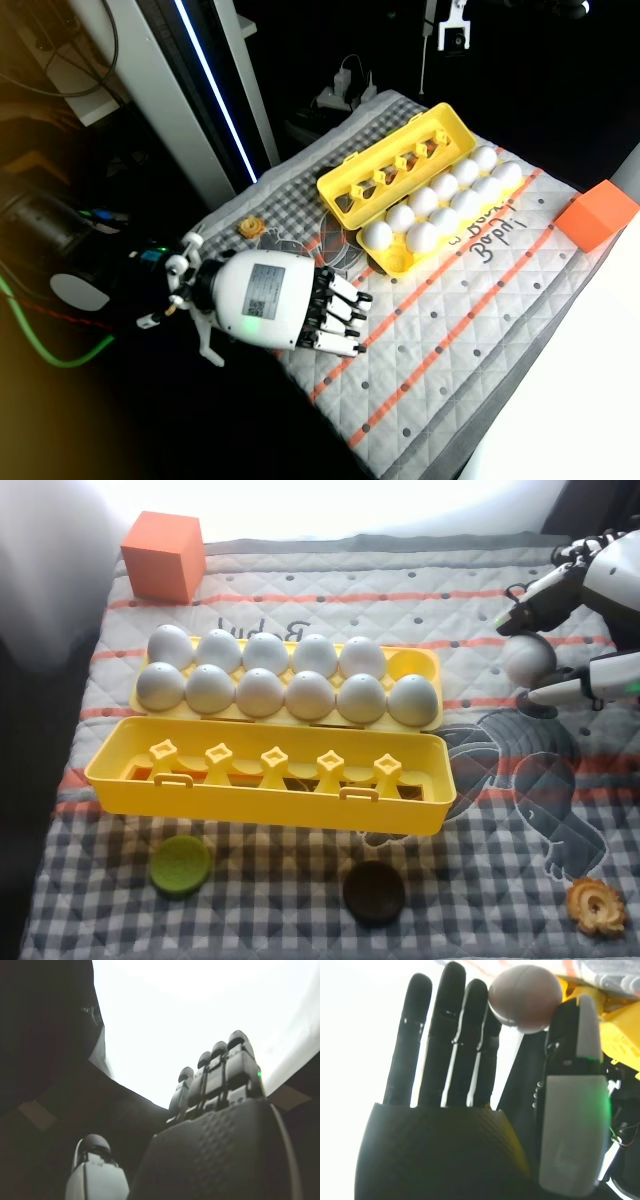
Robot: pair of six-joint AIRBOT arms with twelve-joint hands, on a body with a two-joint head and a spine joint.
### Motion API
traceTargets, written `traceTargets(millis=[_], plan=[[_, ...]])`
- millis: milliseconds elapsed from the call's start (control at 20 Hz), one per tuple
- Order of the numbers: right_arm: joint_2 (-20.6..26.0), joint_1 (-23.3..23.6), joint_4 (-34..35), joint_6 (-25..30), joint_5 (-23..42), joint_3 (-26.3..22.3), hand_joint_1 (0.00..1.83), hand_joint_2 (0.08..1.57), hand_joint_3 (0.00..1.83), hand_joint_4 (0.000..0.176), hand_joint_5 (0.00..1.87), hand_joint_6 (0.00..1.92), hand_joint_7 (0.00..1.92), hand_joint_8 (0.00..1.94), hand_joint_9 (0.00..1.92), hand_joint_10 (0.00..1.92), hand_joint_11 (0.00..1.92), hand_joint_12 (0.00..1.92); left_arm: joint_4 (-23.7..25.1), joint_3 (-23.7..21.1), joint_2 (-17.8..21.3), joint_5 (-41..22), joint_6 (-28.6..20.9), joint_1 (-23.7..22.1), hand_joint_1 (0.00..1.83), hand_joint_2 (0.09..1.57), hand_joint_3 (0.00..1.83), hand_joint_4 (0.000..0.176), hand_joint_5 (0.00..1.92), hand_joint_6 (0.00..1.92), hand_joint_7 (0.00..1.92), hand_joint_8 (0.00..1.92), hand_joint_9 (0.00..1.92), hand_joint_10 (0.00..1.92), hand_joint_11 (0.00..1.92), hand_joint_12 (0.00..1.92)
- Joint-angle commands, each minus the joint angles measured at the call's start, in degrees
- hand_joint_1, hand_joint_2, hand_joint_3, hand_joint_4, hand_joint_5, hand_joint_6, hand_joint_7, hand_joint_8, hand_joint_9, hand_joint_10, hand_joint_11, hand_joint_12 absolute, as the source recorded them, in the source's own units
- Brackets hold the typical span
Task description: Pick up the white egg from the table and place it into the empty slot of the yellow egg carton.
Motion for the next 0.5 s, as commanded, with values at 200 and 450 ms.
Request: traceTargets(millis=[200, 450], plan=[[-1.7, 2.0, 0.7, 2.8, 7.5, 1.4, 1.02, 0.96, 0.00, 0.000, 1.06, 0.10, 1.14, 0.00, 1.15, 0.01, 0.69, 0.99, 0.5, 0.1, -0.1, -7.0, -0.4, -0.3, 0.00, 0.73, 0.00, 0.106, 0.00, 0.00, 0.00, 0.00, 0.00, 0.00, 0.00, 0.00], [-3.5, 3.8, -1.2, 5.0, 7.6, 2.8, 1.12, 1.05, 0.00, 0.000, 1.11, 0.72, 1.10, 0.00, 1.08, 0.00, 0.67, 0.93, 0.5, 0.1, 0.0, -7.0, -0.4, -0.3, 0.00, 0.74, 0.00, 0.101, 0.00, 0.00, 0.00, 0.00, 0.00, 0.00, 0.00, 0.00]])
